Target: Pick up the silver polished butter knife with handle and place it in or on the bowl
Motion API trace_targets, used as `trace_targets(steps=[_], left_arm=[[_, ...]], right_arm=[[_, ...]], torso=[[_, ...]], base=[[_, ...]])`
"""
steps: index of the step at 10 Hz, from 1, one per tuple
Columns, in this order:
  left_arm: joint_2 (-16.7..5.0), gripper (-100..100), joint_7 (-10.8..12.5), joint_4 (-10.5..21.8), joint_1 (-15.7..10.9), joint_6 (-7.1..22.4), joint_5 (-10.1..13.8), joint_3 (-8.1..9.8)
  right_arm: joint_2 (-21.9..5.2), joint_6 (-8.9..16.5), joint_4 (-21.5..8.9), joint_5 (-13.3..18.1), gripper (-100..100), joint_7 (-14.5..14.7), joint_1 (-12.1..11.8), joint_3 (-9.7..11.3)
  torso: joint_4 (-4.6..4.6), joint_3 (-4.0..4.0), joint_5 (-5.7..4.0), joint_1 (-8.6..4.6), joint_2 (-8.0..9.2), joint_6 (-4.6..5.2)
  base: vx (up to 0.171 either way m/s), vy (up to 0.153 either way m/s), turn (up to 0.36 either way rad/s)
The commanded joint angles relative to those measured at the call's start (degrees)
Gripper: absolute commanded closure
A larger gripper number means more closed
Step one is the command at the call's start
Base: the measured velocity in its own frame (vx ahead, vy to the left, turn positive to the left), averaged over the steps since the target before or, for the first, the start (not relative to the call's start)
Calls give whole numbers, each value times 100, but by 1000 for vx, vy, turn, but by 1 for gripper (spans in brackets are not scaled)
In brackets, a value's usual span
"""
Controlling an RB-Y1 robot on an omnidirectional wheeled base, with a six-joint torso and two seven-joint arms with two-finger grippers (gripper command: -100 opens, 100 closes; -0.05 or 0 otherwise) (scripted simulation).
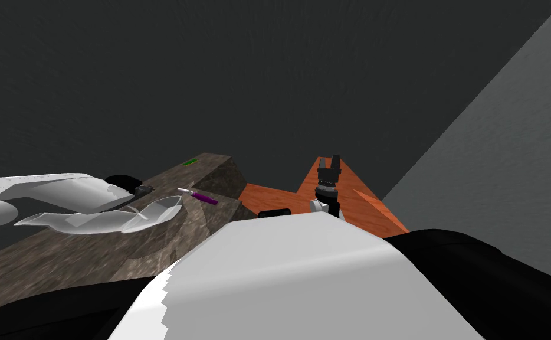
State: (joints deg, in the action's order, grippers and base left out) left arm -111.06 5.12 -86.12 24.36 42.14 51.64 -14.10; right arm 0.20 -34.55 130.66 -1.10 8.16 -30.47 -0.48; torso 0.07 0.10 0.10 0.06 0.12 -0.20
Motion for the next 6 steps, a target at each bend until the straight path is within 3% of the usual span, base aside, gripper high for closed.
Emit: trace_targets(steps=[1, 6], left_arm=[[0, 0, 0, 0, 0, 0, 0, 0], [0, 0, -1, 0, 0, 0, 0, 0]], right_arm=[[0, 0, 0, 0, 0, 0, 0, 0], [0, 0, 0, 0, 0, 0, 0, 0]], torso=[[0, 0, 0, 0, 0, 0], [0, 1, 1, 2, 2, 0]], base=[[0, 0, 0], [0, 0, 0]])
